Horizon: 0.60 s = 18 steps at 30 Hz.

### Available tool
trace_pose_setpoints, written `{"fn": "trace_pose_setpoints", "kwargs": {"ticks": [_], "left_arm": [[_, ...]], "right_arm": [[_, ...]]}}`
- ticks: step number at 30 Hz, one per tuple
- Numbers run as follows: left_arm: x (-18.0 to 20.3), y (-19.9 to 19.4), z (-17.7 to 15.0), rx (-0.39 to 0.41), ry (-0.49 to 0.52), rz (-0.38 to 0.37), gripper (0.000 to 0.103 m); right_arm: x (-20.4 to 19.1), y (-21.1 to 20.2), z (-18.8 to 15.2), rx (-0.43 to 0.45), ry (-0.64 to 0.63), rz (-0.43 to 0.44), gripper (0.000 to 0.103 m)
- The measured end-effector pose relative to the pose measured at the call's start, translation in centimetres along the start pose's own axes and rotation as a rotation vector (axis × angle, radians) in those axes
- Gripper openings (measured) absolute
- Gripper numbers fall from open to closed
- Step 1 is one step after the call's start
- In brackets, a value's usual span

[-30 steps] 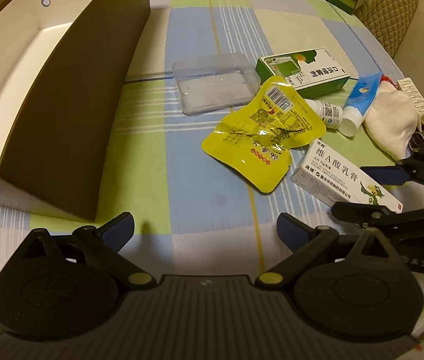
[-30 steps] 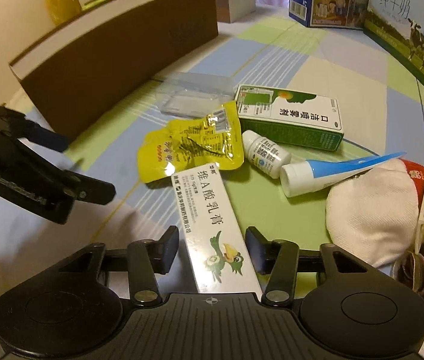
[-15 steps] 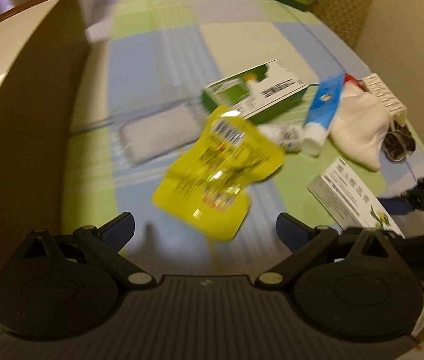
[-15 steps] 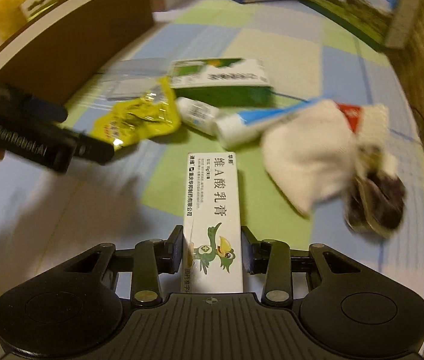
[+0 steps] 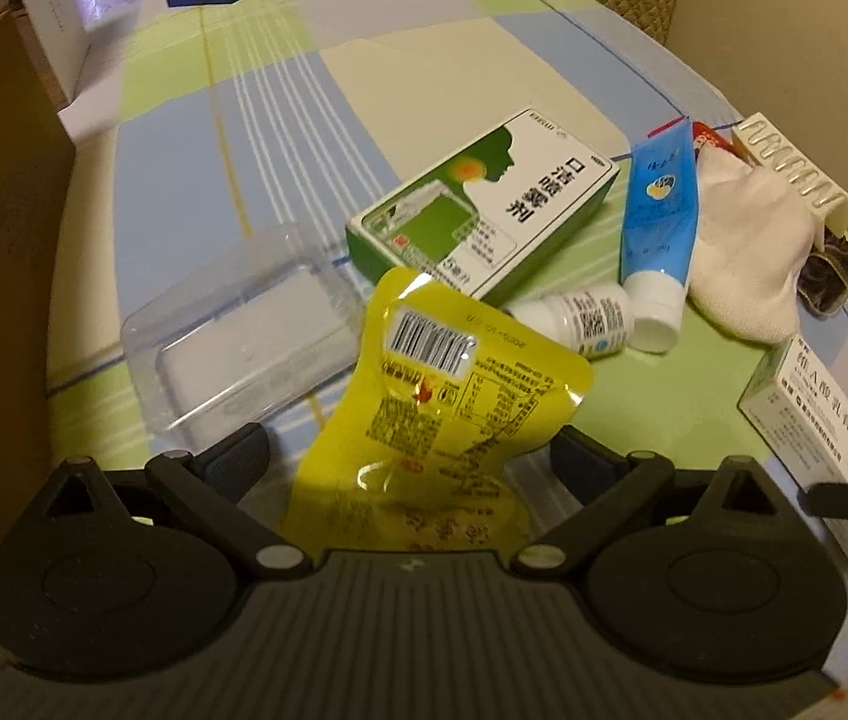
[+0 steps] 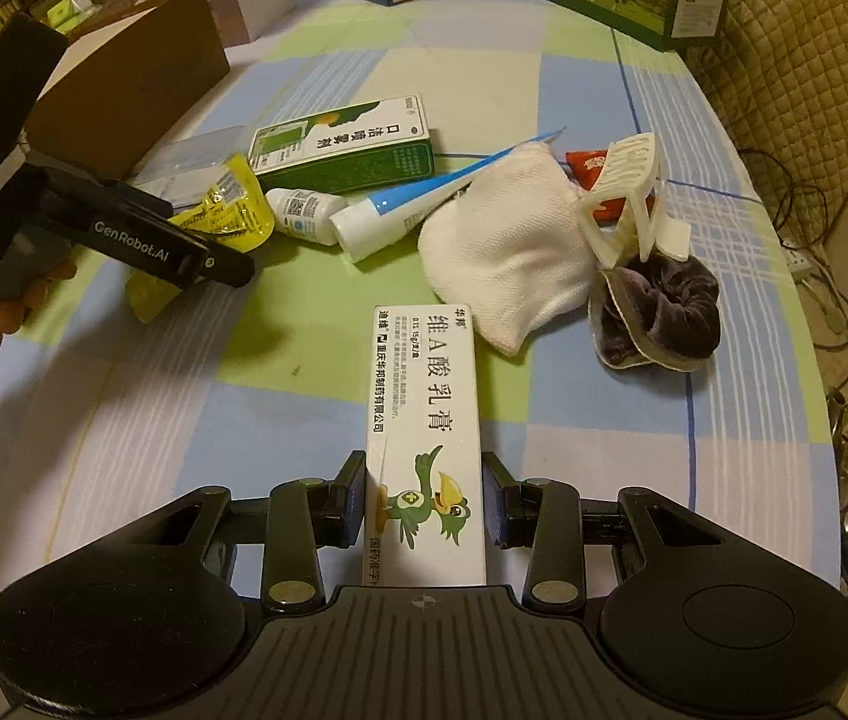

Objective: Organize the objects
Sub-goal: 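Grasp the yellow snack pouch with the left gripper while the right gripper holds the medicine box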

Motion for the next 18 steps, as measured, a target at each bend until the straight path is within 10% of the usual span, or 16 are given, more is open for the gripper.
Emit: {"fn": "trace_pose_setpoints", "kwargs": {"ticks": [6,18], "left_arm": [[1.0,-1.0,-0.1,0.046,0.043,-0.026,0.069],[1.9,-3.8,-3.2,0.057,-0.111,-0.067,0.053]], "right_arm": [[-0.1,0.0,0.1,0.008,-0.002,0.004,0.036],[-0.9,0.1,0.1,-0.001,-0.034,0.007,0.036]]}}
Point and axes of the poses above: each gripper's, at about its wrist camera, not at the fingertips, and y roughly the way its jaws point, x to its right, z to its top, the point moved 9 cm from there along y, roughly the way its jaws point, and after that the axes turned 10 degrees about y, right-handed, at the moved point
